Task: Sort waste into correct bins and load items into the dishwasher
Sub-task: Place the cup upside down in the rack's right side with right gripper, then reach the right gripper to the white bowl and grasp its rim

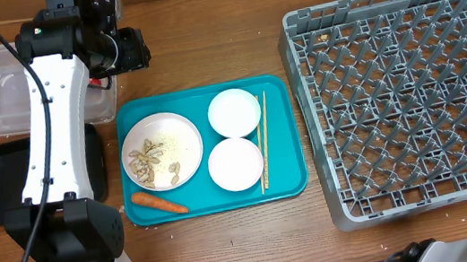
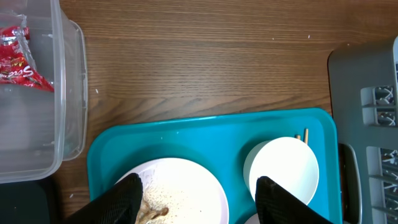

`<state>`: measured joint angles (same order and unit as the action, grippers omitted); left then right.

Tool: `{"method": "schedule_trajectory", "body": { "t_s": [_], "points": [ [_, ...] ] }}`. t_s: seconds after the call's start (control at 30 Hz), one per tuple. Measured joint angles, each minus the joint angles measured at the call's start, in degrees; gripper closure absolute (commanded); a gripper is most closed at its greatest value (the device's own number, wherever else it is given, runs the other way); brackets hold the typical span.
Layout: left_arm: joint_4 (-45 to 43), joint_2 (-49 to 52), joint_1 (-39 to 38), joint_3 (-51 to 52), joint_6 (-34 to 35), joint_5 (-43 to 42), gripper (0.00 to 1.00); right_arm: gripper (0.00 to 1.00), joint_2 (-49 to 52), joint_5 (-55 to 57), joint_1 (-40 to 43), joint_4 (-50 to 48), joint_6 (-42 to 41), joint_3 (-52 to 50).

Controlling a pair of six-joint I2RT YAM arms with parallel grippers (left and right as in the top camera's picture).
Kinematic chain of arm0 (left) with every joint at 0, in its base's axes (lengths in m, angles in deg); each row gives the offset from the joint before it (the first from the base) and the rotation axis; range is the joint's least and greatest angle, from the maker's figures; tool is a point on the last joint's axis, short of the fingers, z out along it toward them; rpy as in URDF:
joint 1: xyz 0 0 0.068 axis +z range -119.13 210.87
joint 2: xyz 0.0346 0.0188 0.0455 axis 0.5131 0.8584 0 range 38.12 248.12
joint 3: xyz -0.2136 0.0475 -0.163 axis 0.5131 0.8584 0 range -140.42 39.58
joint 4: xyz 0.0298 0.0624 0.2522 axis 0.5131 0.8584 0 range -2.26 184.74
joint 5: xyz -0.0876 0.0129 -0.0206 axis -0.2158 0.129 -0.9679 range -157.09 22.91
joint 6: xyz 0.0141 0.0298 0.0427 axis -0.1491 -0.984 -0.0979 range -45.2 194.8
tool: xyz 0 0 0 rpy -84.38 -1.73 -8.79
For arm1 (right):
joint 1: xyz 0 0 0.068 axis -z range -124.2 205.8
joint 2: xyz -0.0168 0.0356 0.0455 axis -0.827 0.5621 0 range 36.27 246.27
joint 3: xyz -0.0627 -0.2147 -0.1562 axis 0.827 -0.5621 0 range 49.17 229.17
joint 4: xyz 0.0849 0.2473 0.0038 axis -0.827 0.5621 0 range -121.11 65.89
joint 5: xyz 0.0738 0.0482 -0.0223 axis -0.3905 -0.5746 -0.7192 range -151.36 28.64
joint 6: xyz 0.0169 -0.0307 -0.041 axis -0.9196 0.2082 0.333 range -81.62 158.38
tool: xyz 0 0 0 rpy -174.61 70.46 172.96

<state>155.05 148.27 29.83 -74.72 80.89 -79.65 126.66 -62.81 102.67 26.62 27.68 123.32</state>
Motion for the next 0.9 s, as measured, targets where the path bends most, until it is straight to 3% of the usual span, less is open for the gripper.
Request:
{"method": "schedule_trajectory", "body": {
  "t_s": [0.57, 0.9],
  "points": [
    [0.02, 0.0, 0.0, 0.0, 0.0, 0.0, 0.36, 0.28, 0.0, -1.49, 0.02, -0.94, 0.02, 0.0],
    [0.0, 0.0, -0.96, 0.0, -0.02, -1.14, 0.22, 0.27, -0.81, -29.18, -2.34, -2.32, 9.97, 0.0]
  ]
}}
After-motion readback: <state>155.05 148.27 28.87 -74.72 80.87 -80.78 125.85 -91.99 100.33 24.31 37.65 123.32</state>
